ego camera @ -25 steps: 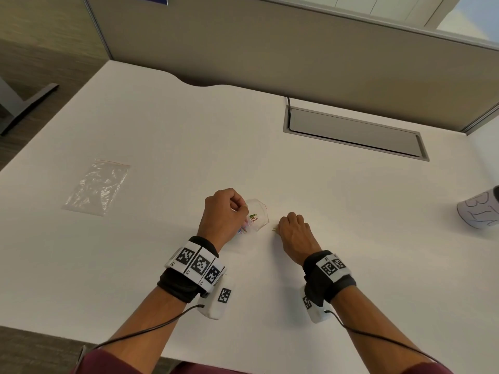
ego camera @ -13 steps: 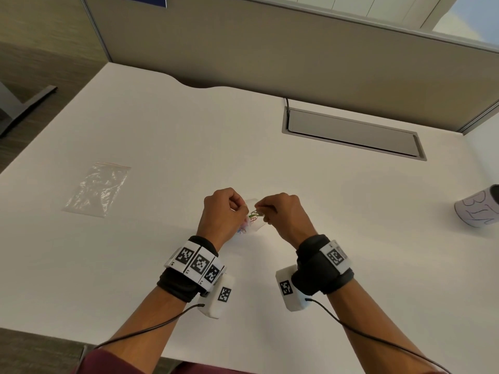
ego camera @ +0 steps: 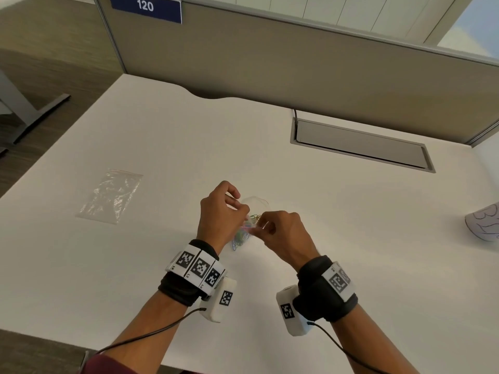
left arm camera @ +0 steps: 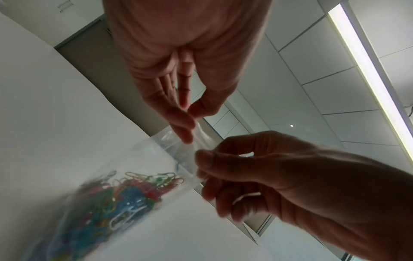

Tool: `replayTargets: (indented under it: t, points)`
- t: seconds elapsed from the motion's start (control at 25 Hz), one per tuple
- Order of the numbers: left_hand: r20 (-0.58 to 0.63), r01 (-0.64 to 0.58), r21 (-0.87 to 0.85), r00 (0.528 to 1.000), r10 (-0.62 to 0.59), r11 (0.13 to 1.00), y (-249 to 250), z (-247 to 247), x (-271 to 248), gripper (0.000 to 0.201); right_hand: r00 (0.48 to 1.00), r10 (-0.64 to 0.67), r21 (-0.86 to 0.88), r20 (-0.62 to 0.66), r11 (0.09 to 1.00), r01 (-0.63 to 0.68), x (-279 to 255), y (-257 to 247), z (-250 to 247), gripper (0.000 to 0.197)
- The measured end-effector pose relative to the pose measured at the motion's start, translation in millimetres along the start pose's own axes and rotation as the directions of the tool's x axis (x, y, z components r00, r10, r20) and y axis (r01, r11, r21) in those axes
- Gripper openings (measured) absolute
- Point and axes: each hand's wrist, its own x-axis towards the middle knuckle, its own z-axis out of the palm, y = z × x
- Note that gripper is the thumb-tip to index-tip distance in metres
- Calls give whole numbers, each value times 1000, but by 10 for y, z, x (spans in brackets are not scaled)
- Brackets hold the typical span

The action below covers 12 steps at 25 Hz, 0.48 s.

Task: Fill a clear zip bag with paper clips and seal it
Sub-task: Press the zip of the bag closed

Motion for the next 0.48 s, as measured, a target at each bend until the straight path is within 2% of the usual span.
replayTargets:
  t: [0.08,0.2,0.28,0.4,0.48]
  points:
    - [40,-97,77,995,94,992,-11,-65,17,21,996,-68,-63,-54,996,64,48,-24,-34,22]
    - [241,-259,187,947,211,948,-51,-167,72,18,990,-132,-80,-58,989,128,87,-21,-136,14]
    - [378,-345,287,898,225,894,-76,-224,114,16,986,-156,-53,-66,987,152,90,21,-177,11]
    - [504,-442,440,842,193,782,-90,-318,197,48,980,-186,-19,-73,983,185,93,95,-230,7]
    - [529,-476,448,823,204,757,-106,-350,283,36,977,-201,-3,-66,980,201,94,138,-258,6]
